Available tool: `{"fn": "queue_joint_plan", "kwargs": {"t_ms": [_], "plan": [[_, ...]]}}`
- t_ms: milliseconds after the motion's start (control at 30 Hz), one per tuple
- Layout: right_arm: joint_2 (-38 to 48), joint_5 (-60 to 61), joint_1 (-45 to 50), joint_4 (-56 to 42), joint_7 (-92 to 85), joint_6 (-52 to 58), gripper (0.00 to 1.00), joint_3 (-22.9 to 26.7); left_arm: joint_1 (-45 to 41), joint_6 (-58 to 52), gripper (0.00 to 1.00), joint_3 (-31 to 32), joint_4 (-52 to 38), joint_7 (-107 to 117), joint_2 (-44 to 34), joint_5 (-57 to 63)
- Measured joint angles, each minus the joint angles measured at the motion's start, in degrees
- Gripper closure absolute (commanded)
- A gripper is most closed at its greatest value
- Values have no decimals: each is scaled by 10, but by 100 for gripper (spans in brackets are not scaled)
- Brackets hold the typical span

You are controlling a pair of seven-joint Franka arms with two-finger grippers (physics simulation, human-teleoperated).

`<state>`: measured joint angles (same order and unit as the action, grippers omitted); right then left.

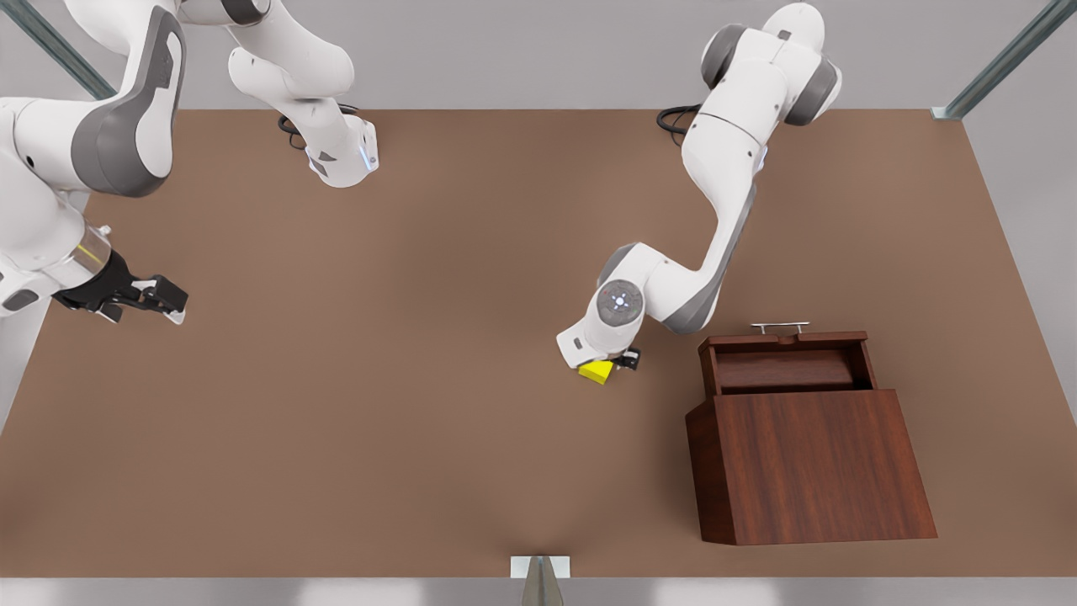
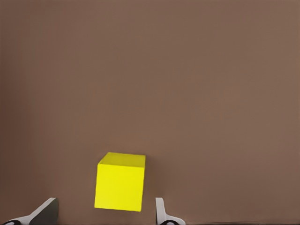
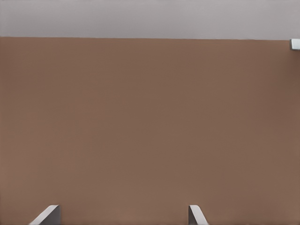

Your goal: Open the drawer with left arm, place the square in the middle with right arm, and place the square in the drawer with left arm

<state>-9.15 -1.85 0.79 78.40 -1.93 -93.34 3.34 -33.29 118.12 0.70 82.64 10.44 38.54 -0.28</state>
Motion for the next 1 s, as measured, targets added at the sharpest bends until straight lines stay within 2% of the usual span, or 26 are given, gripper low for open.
{"fn": "queue_joint_plan", "kwargs": {"t_ms": [233,1000], "plan": [[-1,-1,1,0,0,-1,0,0,1,39,0,-1,-20,-21,37,-1],[-1,0,-3,0,0,-21,0,4,-8,38,0,-2,-10,-24,98,17]]}}
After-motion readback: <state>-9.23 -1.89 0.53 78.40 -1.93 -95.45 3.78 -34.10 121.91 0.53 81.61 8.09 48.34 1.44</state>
